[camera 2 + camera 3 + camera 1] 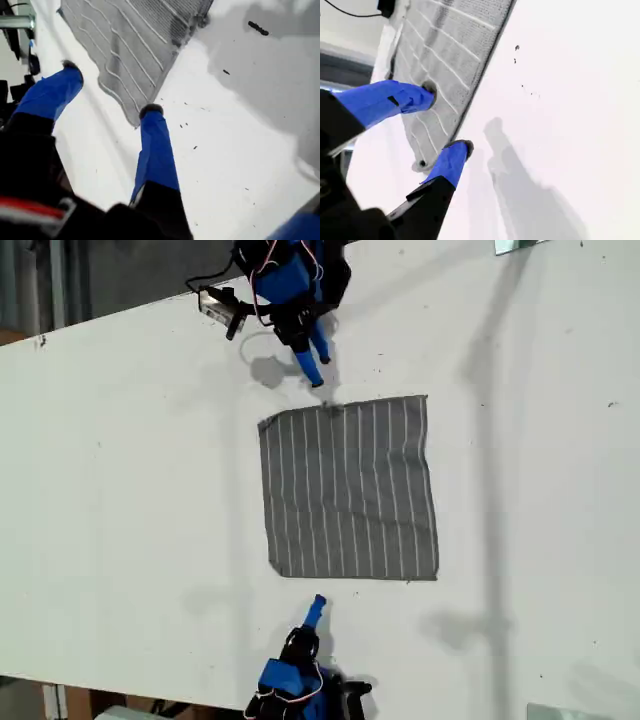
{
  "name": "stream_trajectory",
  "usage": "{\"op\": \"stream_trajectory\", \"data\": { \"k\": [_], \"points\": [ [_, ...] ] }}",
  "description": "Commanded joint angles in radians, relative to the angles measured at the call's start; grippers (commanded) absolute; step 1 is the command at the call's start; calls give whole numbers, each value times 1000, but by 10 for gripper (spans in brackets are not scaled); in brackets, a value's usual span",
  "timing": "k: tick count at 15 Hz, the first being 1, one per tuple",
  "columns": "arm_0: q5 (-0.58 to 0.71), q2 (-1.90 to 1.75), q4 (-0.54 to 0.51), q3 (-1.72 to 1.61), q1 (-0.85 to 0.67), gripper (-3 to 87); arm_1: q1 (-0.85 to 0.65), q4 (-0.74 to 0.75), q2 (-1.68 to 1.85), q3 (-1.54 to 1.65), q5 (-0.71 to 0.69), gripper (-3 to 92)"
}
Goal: Grasp corners of a square towel and fold twice.
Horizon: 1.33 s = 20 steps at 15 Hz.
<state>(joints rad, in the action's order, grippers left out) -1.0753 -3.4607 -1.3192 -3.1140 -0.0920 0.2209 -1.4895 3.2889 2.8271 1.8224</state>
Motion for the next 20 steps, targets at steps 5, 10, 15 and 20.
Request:
{"op": "stream_trajectory", "data": {
  "k": [5,10,15,20],
  "points": [
    [11,-5,12,-5,3,191,-8,-17,0,-25,-11,279],
    [48,-5,20,-6,-78,190,-40,-17,0,-25,-11,279],
    [-43,-5,15,-6,-224,189,-187,-17,0,-26,-11,278],
    [-339,-6,11,-5,-250,241,-258,-34,2,-28,-91,400]
  ]
}}
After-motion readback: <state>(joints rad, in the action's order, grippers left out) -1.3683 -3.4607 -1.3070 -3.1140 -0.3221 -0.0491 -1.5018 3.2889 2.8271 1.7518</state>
